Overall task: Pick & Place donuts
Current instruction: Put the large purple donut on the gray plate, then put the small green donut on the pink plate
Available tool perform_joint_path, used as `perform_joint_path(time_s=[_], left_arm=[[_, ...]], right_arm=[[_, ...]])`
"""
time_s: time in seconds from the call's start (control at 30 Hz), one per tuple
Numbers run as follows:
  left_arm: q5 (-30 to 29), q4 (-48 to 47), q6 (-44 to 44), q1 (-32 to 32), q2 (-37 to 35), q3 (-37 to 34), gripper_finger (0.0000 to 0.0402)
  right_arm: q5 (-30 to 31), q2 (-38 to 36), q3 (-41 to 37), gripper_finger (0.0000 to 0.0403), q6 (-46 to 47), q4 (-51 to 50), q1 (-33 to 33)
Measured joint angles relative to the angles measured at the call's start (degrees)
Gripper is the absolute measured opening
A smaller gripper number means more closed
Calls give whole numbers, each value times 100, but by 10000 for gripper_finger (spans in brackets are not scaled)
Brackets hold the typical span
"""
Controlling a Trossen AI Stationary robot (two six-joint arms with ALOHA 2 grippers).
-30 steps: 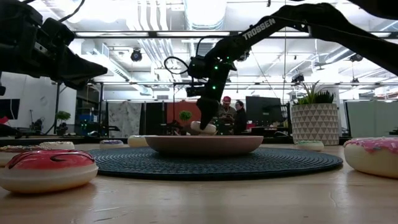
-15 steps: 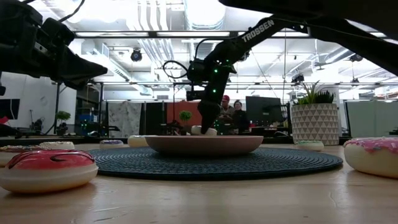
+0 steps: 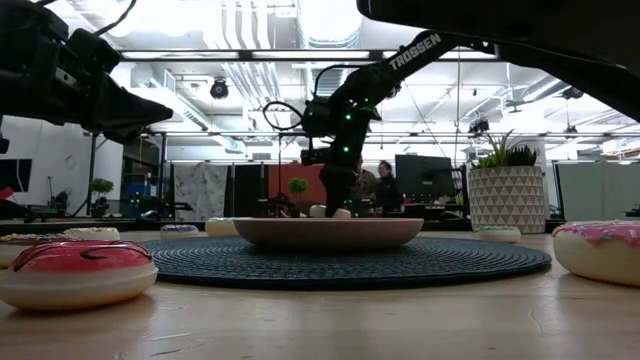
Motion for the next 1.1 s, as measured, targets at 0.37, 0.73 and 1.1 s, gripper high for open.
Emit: perform_joint_path(time_s=[0.37,0.73,1.1], left_arm=[[0,0,0,1,2,1,0],[-1,0,1,0,1,-1,0],[-1,0,0,0,0,-1,0]], right_arm=[[0,0,-8,179,-19,4,0],[2,-61,69,189,-15,-114,-2],[15,-737,161,190,1,-334,124]])
